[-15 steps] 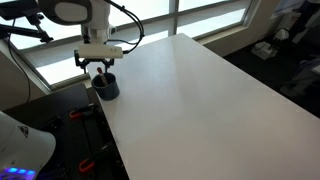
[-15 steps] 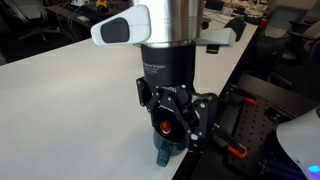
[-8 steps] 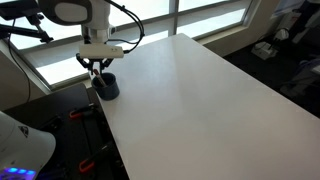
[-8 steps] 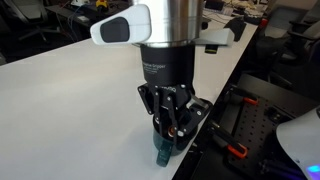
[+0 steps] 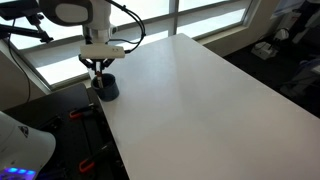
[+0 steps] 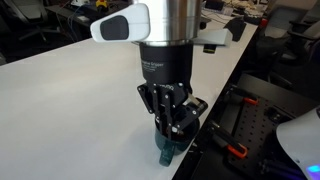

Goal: Remove the marker from the mug cup and place it on the table

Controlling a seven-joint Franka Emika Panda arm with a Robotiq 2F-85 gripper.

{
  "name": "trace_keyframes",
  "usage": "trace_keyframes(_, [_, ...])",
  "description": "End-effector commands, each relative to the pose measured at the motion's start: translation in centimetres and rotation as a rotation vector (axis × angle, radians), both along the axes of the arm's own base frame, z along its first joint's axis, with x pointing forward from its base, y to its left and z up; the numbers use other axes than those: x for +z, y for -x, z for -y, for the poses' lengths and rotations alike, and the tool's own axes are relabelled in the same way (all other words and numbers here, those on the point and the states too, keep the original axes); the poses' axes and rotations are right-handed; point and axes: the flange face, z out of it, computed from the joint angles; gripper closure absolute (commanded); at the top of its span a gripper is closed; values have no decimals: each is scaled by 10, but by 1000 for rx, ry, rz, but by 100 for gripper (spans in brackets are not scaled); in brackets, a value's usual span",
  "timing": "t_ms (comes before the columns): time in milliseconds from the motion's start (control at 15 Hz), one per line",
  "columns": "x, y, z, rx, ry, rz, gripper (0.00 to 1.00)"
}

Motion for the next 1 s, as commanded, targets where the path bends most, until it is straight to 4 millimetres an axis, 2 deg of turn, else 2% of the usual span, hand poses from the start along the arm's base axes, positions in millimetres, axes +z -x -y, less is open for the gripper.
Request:
trace_keyframes(0, [0,-2,6,-23,-1,17,95])
trace_keyframes(200, [9,-12,9,-58,3,27,95])
trace_keyframes(667, [21,-25,-3,-134,25,43,95])
trace_keyframes(733, [23,-26,0,-146,28,45,95])
trace_keyframes(933, [37,-33,0,-179,34,53,95])
